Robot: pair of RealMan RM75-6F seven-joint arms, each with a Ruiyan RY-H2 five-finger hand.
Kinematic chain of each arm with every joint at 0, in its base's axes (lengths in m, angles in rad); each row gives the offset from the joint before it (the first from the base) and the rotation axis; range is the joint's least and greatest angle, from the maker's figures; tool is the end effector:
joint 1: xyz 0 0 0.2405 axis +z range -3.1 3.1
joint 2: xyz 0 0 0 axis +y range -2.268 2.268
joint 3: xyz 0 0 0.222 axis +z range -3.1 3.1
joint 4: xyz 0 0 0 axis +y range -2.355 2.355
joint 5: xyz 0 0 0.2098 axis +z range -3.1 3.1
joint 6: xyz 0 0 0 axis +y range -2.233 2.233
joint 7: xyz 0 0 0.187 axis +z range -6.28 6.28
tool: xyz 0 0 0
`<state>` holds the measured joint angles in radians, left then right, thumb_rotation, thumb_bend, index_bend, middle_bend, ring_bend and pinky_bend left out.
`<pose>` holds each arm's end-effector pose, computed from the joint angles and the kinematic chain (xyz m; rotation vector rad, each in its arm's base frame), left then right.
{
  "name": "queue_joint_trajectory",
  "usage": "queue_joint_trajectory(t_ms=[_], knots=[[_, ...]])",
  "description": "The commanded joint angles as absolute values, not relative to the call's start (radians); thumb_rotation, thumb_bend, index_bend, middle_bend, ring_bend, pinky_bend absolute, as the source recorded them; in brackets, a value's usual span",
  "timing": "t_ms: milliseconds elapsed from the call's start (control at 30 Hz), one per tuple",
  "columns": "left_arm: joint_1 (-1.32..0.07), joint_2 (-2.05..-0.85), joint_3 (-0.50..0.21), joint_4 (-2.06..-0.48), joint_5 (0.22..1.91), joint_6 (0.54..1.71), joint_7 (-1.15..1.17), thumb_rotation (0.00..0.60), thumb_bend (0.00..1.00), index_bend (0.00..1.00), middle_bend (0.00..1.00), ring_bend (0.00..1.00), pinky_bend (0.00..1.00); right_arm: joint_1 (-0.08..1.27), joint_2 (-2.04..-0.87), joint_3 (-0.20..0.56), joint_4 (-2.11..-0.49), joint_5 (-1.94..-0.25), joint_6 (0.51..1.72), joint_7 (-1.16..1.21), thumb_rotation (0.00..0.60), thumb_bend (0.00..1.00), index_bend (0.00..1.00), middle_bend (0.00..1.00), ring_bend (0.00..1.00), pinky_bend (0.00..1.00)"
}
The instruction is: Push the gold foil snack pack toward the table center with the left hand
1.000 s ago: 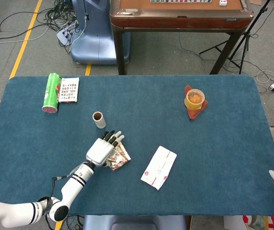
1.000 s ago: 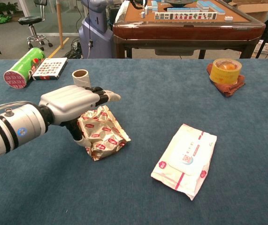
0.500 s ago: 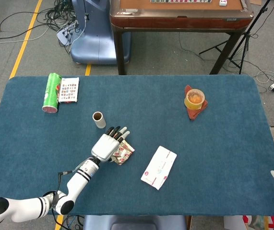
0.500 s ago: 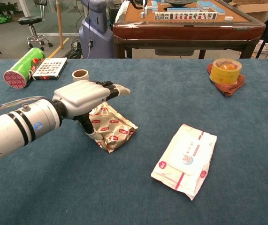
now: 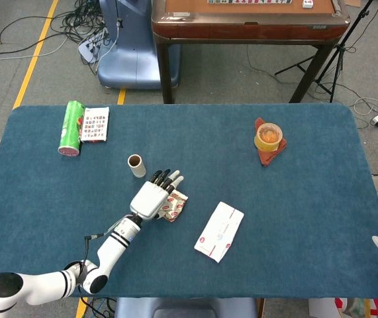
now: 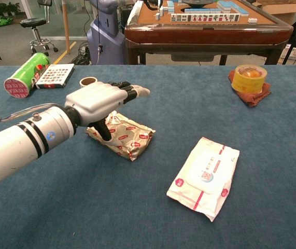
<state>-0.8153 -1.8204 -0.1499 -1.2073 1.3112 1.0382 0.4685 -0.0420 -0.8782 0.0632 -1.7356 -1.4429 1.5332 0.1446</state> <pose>-0.0624 0.3497 -0.0870 -1.9903 -0.5618 -0.9766 -0.3010 -0.1863 0.2163 1.2214 -0.9566 0.8541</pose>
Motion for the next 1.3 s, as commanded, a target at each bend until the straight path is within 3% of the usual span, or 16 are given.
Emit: queue_joint_trajectory(t_ms=[33, 467, 1300], knots=[[-0.799, -1.781, -0.138, -1.242, 1.311, 1.044, 0.495, 0.6, 0.0, 0.0, 0.0, 0.0, 0.1, -0.043, -0.877, 0.062, -1.736, -1.447, 1.534, 0.147, 0.6, 0.14, 0.46, 0.47, 0.31, 0.36], [-0.788, -1.748, -0.117, -1.208, 1.339, 1.038, 0.473, 0.6, 0.0, 0.0, 0.0, 0.0, 0.1, -0.046, -0.881, 0.064, -1.74, -1.447, 1.539, 0.143, 0.6, 0.14, 0.46, 0.47, 0.31, 0.36], [-0.852, -1.916, -0.15, -0.935, 1.407, 1.049, 0.418, 0.6, 0.0, 0.0, 0.0, 0.0, 0.1, -0.038, -0.881, 0.065, -1.739, -1.436, 1.517, 0.138, 0.6, 0.14, 0.46, 0.47, 0.31, 0.36]])
